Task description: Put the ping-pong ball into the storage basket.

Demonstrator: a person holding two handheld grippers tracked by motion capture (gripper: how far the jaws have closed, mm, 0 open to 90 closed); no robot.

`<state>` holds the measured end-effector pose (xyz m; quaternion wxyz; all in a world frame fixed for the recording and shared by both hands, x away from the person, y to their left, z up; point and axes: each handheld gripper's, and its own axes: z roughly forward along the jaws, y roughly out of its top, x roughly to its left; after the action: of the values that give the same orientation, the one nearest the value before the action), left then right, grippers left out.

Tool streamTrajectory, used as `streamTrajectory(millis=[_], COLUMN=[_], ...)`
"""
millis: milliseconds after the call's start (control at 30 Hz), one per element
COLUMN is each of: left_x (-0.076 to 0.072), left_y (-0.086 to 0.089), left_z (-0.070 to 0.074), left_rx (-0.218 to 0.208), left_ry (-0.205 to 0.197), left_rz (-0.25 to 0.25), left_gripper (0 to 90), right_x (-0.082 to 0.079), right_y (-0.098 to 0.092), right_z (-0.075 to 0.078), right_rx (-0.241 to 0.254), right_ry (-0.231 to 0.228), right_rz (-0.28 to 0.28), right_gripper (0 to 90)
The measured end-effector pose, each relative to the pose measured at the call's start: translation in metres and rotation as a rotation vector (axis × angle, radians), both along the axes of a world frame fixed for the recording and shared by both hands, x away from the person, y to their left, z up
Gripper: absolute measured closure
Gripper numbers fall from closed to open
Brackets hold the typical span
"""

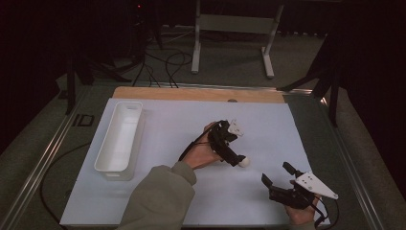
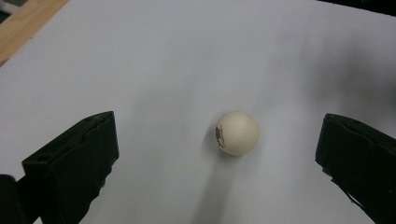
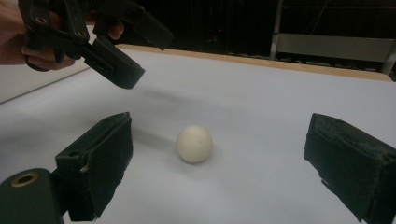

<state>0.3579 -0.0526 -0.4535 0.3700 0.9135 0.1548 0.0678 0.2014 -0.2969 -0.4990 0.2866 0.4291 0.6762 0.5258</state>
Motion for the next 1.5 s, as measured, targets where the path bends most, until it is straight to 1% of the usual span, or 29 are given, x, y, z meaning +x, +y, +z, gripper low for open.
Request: streamTrajectory(millis=[267,467,500,567,633,1100,1200,1500], left_x=[0.003,0.004,0.005,0.005,0.005,0.007,0.007,0.009], left_y=[-0.008,-0.012,-0.013,-0.014,-0.015,-0.023,-0.024,-0.028], left_z=[-0.003,-0.008,-0.008,-0.010,-0.011,-0.018,-0.019,-0.023], left_rx=[0.026,0.030,0.038,0.033,0.043,0.050,0.059,0.059], left_ry=[0.005,0.015,0.014,0.018,0.018,0.031,0.032,0.043], left_rz=[-0.015,-0.012,-0.018,-0.015,-0.018,-0.017,-0.020,-0.020], left_gripper=[0.0,0.0,0.0,0.0,0.0,0.0,0.0,0.0], right_x=[0.000,0.000,0.000,0.000,0.000,-0.001,-0.001,-0.001], right_y=[-0.001,-0.002,-0.002,-0.002,-0.002,-0.003,-0.003,-0.004], right_z=[0.000,0.000,0.000,0.001,0.001,0.001,0.001,0.002], right_rx=[0.005,0.004,0.005,0.004,0.006,0.011,0.012,0.014], right_ry=[0.000,-0.003,-0.002,-0.003,-0.002,-0.002,-0.002,-0.003], right_rz=[-0.003,-0.005,-0.004,-0.005,-0.006,-0.007,-0.006,-0.010], right_gripper=[8.0,8.0,8.0,8.1,8.1,8.1,8.0,8.0])
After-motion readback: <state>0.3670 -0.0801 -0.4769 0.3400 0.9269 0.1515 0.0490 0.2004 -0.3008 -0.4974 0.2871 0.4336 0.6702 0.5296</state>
